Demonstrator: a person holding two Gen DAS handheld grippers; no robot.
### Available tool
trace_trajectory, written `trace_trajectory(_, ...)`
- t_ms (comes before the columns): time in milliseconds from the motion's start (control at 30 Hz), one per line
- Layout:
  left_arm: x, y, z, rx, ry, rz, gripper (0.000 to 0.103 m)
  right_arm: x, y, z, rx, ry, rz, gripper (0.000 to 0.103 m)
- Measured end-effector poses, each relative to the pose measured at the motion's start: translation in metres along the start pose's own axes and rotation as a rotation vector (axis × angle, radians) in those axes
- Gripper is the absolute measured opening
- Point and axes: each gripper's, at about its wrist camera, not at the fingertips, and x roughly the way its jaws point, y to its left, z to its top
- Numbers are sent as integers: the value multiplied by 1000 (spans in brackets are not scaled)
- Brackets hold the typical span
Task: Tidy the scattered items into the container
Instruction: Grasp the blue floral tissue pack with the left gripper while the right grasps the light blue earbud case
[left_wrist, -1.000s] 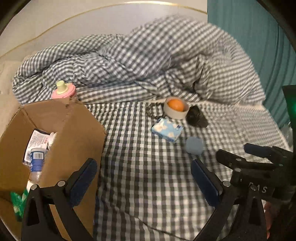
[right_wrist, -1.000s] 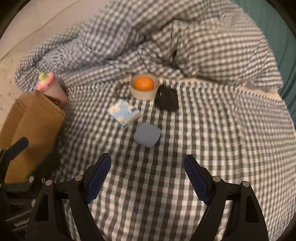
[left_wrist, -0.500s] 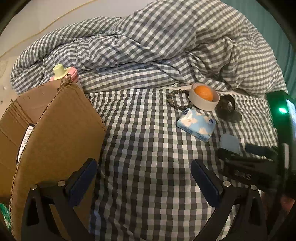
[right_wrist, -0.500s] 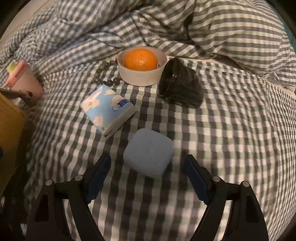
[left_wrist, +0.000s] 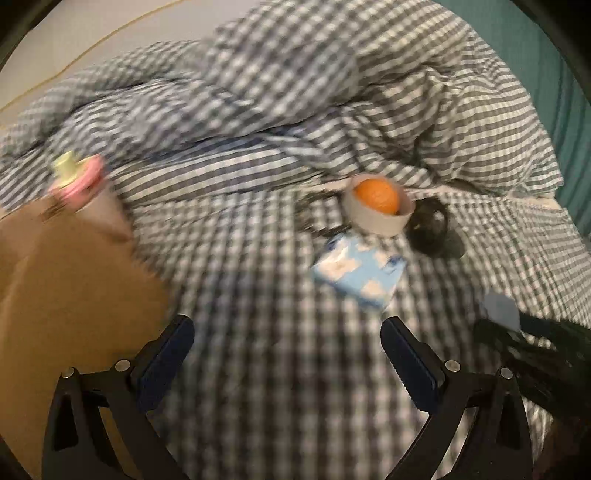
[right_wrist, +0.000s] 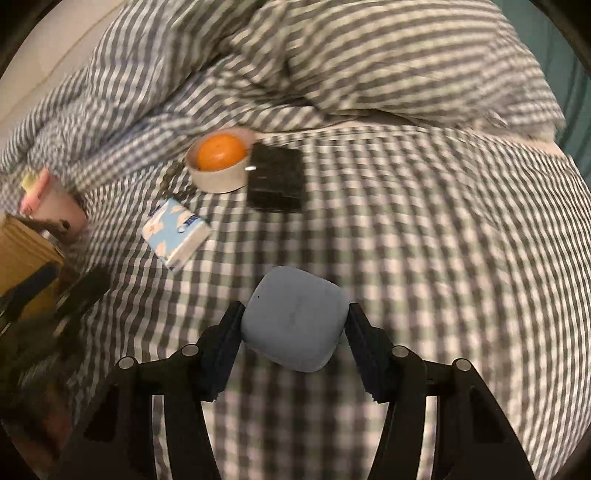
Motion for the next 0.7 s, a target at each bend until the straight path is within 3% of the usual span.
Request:
trace_trajectory(100,21,-15,13,19,-9,-66,103,-10,-11,-2,17,-4,1,56)
trace_trajectory(200,52,-32,26,28,45,-59,103,-15,-18,-4,25,-8,11,56)
trace_trajectory(367,103,-25,34,-128,140,-105,103,-12,-22,-7,33,9,39,56)
trace_trajectory(433,111,-22,34,-155,125,-131,103,-10,-22,-9,37,13,37,56)
trace_trajectory(533,114,-32,35,-75,144,-122,103,-9,-24,-11,44,21,43,56)
trace_trajectory(600,115,-45,32,35,167,-98,103,-11,-23,-12,49,21,50,56)
trace_trajectory(700,114,-45,30,68,178,-146,103,-16,-22,-13,44,19,53,56)
